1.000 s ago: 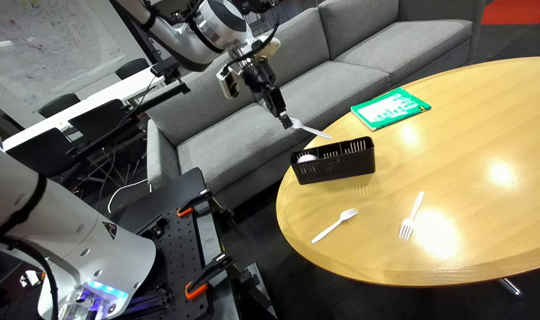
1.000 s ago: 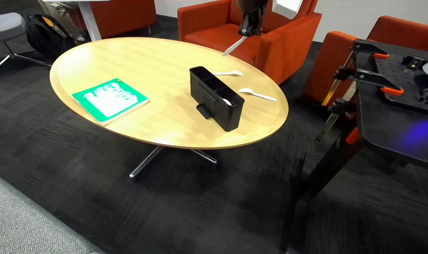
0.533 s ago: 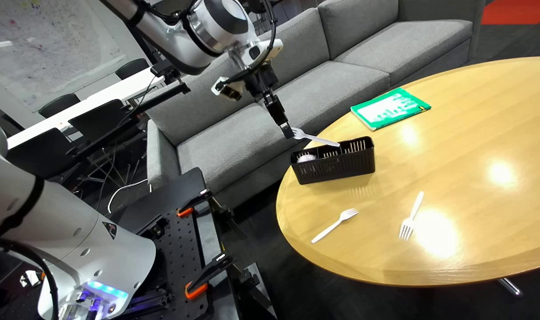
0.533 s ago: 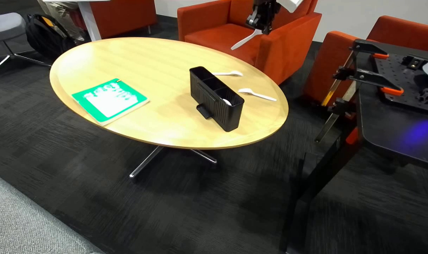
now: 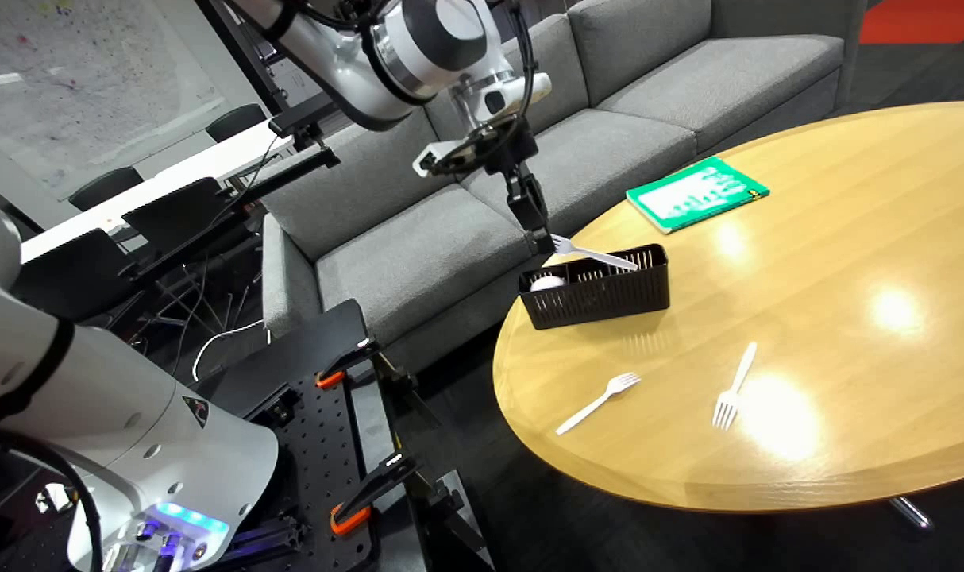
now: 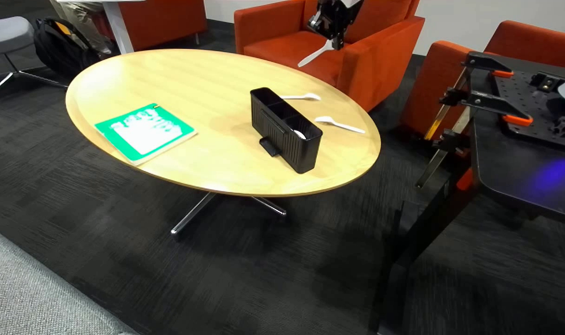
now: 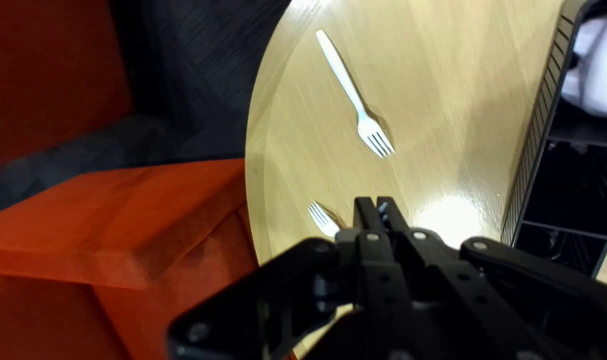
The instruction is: Take a fork from the utensil holder and put it on the table
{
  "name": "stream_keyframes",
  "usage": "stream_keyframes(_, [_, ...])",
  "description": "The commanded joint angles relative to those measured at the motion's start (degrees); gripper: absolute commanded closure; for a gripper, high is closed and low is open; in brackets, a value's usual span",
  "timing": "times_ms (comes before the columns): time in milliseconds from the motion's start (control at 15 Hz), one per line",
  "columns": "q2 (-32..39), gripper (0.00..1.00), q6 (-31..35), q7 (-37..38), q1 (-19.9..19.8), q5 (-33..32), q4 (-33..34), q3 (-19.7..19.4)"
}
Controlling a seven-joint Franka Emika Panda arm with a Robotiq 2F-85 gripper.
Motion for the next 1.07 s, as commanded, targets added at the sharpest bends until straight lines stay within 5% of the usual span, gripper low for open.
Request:
stream_keyframes(0, [4.86, 0.99, 8.57, -5.61, -4.67, 8.53, 2.70, -1.20])
stream_keyframes(467, [15.28, 0.99, 23.89, -23.23, -10.35, 31.15, 5.15, 0.44])
stream_keyframes(1000, [22.45, 0.99, 32.46, -29.94, -10.66, 47.20, 7.60, 0.68])
